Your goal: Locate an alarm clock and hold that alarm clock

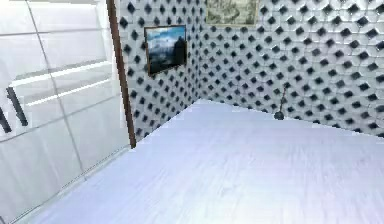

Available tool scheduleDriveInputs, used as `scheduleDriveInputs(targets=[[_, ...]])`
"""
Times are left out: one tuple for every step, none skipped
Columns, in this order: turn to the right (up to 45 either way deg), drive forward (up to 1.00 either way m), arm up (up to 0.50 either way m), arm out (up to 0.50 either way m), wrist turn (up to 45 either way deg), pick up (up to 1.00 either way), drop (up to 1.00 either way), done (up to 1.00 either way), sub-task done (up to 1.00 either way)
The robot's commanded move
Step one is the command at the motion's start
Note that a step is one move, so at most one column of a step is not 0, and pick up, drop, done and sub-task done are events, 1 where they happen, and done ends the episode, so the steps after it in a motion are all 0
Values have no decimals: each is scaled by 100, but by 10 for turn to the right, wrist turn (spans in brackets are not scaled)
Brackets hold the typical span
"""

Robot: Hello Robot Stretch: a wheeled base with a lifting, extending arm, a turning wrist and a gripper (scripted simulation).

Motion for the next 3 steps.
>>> scheduleDriveInputs(targets=[[-450,0,0,0,0,0,0,0,0],[-450,0,0,0,0,0,0,0,0],[-450,0,0,0,0,0,0,0,0]])
